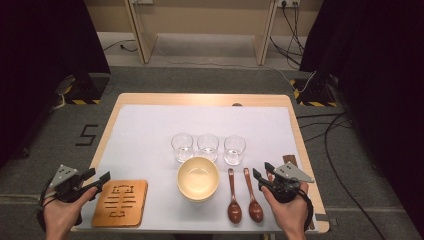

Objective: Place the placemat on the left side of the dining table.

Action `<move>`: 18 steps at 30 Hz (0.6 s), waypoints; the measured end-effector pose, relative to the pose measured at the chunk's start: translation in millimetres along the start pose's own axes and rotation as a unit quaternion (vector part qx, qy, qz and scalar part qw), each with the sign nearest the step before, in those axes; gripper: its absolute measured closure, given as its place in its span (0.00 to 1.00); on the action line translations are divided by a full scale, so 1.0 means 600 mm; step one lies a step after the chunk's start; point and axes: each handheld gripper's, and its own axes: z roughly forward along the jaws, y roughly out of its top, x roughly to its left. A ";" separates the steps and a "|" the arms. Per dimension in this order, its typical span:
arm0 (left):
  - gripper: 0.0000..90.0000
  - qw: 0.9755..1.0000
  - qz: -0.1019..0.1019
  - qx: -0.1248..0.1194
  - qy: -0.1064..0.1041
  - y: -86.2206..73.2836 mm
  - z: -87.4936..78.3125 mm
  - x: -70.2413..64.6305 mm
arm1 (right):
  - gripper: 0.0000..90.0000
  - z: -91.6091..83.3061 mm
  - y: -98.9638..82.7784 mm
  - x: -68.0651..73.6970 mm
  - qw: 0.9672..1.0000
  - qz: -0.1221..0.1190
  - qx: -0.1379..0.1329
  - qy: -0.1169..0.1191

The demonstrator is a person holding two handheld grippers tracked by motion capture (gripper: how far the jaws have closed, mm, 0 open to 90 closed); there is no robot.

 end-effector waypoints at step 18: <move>0.39 1.000 -0.003 -0.004 -0.006 -0.004 -0.012 -0.010 | 0.51 0.010 0.027 0.038 0.999 -0.008 -0.026 0.026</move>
